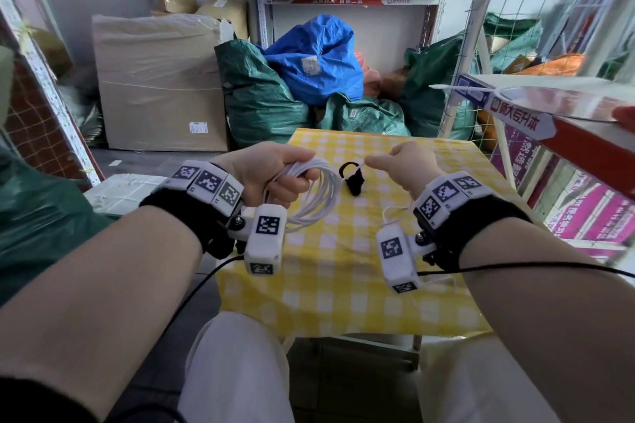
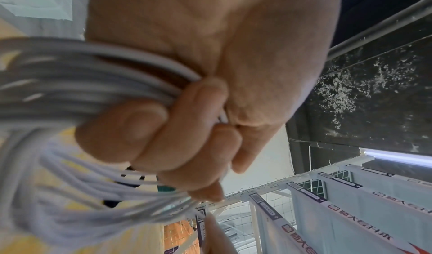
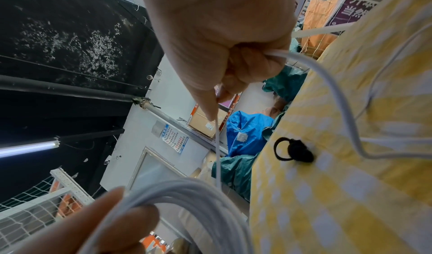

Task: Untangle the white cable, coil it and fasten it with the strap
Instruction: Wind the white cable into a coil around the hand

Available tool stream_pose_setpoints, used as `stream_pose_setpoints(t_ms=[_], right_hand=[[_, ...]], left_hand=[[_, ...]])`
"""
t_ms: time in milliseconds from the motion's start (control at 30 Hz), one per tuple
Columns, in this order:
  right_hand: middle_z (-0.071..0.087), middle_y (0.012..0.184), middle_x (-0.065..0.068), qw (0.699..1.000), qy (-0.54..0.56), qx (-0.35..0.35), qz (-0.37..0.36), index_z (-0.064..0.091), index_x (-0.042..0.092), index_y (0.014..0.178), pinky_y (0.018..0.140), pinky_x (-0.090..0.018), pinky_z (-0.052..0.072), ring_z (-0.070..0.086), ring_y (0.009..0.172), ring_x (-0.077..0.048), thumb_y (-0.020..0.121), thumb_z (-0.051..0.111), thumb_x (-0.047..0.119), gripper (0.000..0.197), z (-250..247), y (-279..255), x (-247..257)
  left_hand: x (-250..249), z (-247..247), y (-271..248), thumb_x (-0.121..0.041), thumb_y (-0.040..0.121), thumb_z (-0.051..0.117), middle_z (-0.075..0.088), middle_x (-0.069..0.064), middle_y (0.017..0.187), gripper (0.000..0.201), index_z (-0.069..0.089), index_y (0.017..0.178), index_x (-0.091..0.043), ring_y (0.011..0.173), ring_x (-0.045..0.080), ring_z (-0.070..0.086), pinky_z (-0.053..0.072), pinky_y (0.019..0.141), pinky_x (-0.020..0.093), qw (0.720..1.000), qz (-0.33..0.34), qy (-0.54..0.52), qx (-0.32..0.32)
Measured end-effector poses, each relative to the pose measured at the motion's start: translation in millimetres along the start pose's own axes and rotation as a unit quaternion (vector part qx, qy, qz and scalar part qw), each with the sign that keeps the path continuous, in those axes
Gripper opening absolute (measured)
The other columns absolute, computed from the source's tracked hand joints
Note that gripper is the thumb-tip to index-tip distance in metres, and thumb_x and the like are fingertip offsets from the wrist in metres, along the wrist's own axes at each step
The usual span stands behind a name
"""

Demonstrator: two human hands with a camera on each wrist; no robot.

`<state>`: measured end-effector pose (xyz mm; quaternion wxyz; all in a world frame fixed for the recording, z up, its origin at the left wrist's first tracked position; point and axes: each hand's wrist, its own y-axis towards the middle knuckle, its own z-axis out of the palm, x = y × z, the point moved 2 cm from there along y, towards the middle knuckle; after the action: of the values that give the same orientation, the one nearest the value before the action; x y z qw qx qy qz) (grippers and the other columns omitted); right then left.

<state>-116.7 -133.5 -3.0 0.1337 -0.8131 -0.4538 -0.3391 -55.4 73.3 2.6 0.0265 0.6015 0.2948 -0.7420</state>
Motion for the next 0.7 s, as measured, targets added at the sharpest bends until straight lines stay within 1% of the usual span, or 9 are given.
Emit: stream_pose_setpoints(t_ms=[67,100,167,200,300,400,467,600,700], right_hand=[[0.029,0.053,-0.002,1.0,0.029,0.004,0.0,0.034,0.013,0.055,0.055,-0.03,0.029,0.03,0.05,-0.019,0.084,0.064,0.037,0.048,1.1,-3.4,6.5],[0.03,0.054,-0.002,0.999,0.05,0.012,0.001,0.041,0.011,0.059,0.054,-0.029,0.029,0.029,0.049,-0.018,0.085,0.062,0.035,0.042,1.9,-5.2,9.6],[0.033,0.057,-0.002,0.994,0.104,0.035,0.003,0.053,0.008,0.068,0.048,-0.027,0.027,0.028,0.047,-0.017,0.089,0.056,0.029,0.03,4.2,-8.7,15.2],[0.035,0.059,-0.002,0.99,0.133,0.052,0.006,0.056,0.007,0.069,0.044,-0.026,0.025,0.027,0.047,-0.016,0.091,0.053,0.026,0.029,5.5,-10.3,17.9],[0.04,0.063,-0.002,0.973,0.202,0.107,0.008,0.061,0.01,0.075,0.04,-0.021,0.022,0.027,0.048,-0.014,0.095,0.044,0.016,0.026,9.7,-16.1,27.9],[0.045,0.065,-0.002,0.96,0.239,0.146,-0.005,0.063,0.006,0.093,0.044,-0.021,0.027,0.03,0.049,-0.012,0.097,0.043,0.013,0.022,11.5,-25.6,38.7],[0.048,0.066,-0.003,0.95,0.26,0.171,-0.024,0.063,0.005,0.101,0.047,-0.021,0.031,0.033,0.05,-0.012,0.098,0.043,0.013,0.022,13.7,-30.1,43.1],[0.053,0.066,-0.005,0.938,0.268,0.212,-0.057,0.063,0.001,0.101,0.044,-0.019,0.038,0.039,0.05,-0.012,0.098,0.042,0.009,0.023,19.1,-35.3,48.6],[0.06,0.064,-0.003,0.932,0.259,0.243,-0.071,0.063,0.003,0.093,0.05,-0.022,0.048,0.047,0.052,-0.013,0.095,0.047,0.01,0.017,22.8,-39.1,52.8]], left_hand=[[2.8,1.1,3.5,-0.04,0.1,0.023,0.033,-0.006,0.04,0.042,0.042,0.075,-0.012,0.027,0.005,0.025,0.02,0.033,0.018,0.999,-0.012,0.021,-0.026],[4.0,1.4,4.9,-0.04,0.1,0.023,0.033,-0.006,0.04,0.043,0.043,0.076,-0.011,0.027,0.005,0.024,0.02,0.033,0.018,0.999,-0.014,0.03,-0.04],[6.5,1.6,7.5,-0.04,0.101,0.022,0.033,-0.005,0.041,0.044,0.045,0.077,-0.011,0.028,0.006,0.025,0.021,0.035,0.018,0.996,-0.014,0.045,-0.073],[7.8,1.5,8.7,-0.041,0.101,0.022,0.034,-0.005,0.042,0.045,0.046,0.077,-0.011,0.03,0.006,0.026,0.021,0.037,0.019,0.995,-0.012,0.05,-0.089],[10.0,-0.8,12.9,-0.041,0.101,0.024,0.037,-0.004,0.046,0.045,0.049,0.078,-0.012,0.036,0.009,0.03,0.025,0.043,0.021,0.991,0.009,0.04,-0.129],[9.8,-2.8,16.2,-0.04,0.101,0.025,0.04,-0.003,0.051,0.043,0.049,0.079,-0.012,0.041,0.011,0.035,0.029,0.049,0.023,0.988,0.029,0.005,-0.151],[9.2,-3.9,18.8,-0.041,0.101,0.025,0.041,-0.001,0.055,0.043,0.048,0.08,-0.012,0.045,0.013,0.037,0.03,0.052,0.026,0.985,0.041,-0.014,-0.164],[6.3,-2.1,23.8,-0.045,0.101,0.022,0.041,0.001,0.056,0.048,0.047,0.079,-0.011,0.051,0.016,0.037,0.031,0.055,0.027,0.978,0.076,-0.053,-0.185],[2.8,3.6,25.1,-0.047,0.1,0.024,0.042,0.003,0.055,0.052,0.046,0.072,-0.01,0.047,0.016,0.04,0.032,0.055,0.027,0.976,0.099,-0.058,-0.185]])
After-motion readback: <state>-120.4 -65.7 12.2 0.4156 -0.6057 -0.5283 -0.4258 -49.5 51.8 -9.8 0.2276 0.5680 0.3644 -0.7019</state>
